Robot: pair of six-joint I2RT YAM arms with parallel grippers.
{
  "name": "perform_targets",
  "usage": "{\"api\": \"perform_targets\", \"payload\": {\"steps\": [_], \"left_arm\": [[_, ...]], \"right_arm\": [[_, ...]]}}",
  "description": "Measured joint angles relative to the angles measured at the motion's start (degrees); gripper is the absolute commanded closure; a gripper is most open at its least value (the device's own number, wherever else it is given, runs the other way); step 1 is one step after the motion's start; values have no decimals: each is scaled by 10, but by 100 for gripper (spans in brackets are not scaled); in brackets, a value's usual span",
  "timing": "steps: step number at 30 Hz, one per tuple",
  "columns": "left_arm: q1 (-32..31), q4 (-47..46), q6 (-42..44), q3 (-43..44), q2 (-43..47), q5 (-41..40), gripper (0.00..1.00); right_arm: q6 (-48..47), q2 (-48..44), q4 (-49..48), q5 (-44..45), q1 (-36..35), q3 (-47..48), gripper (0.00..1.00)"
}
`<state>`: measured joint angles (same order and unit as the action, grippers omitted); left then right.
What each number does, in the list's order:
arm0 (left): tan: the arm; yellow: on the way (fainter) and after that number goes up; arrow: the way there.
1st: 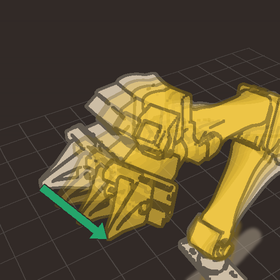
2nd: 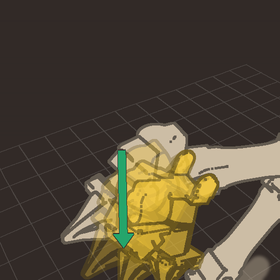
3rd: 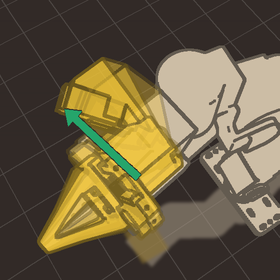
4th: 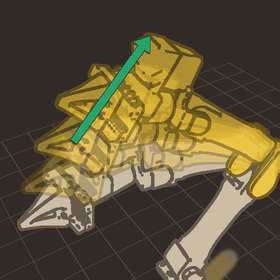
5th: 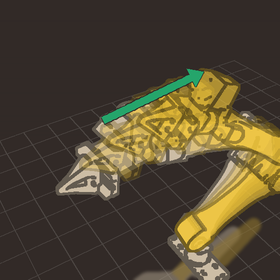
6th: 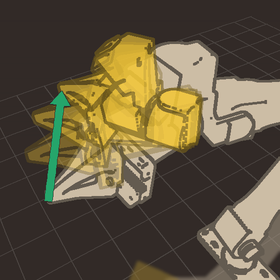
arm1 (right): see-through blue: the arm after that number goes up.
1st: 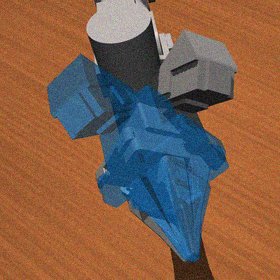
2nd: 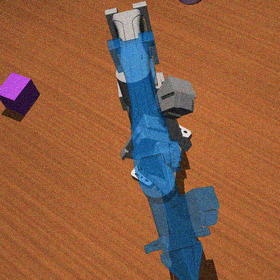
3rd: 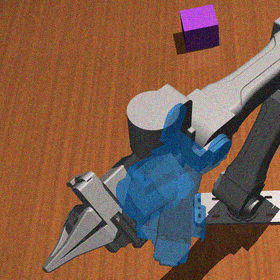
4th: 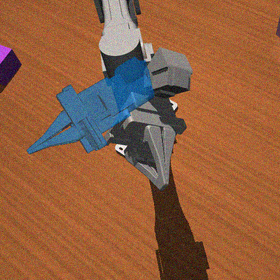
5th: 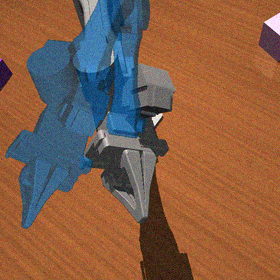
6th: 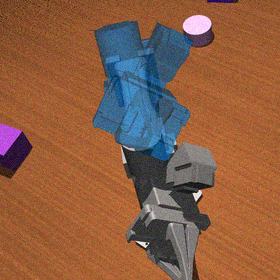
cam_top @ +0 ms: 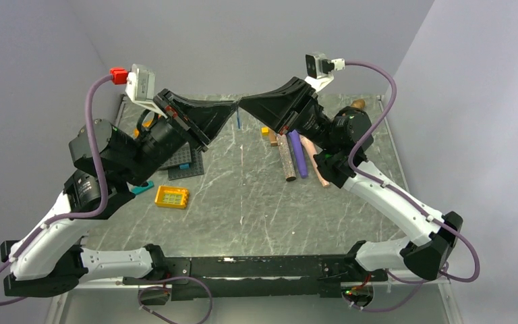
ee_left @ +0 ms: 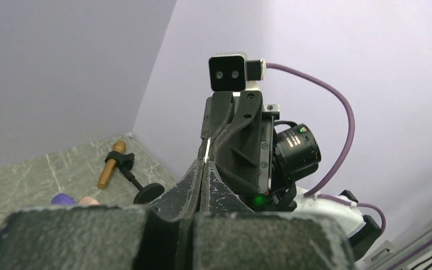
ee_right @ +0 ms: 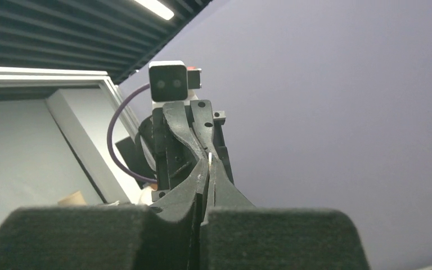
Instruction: Remove the keys from the keyring
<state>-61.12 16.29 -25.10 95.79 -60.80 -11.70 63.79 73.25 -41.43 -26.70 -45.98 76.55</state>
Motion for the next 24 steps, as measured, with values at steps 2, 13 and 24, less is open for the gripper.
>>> {"api": "perform_targets", "payload": {"steps": [2, 13, 24], "left_arm": [[-10, -8, 5, 0, 0, -20, 100], [-50, -47, 22, -14, 1, -95, 99], [-52, 32, 25, -16, 11, -91, 62]], "right_arm": [[8, 6, -18, 14, -6, -2, 100], [29, 16, -68, 51, -19, -17, 100], [-25, -52, 45, 47, -23, -61, 100]]}}
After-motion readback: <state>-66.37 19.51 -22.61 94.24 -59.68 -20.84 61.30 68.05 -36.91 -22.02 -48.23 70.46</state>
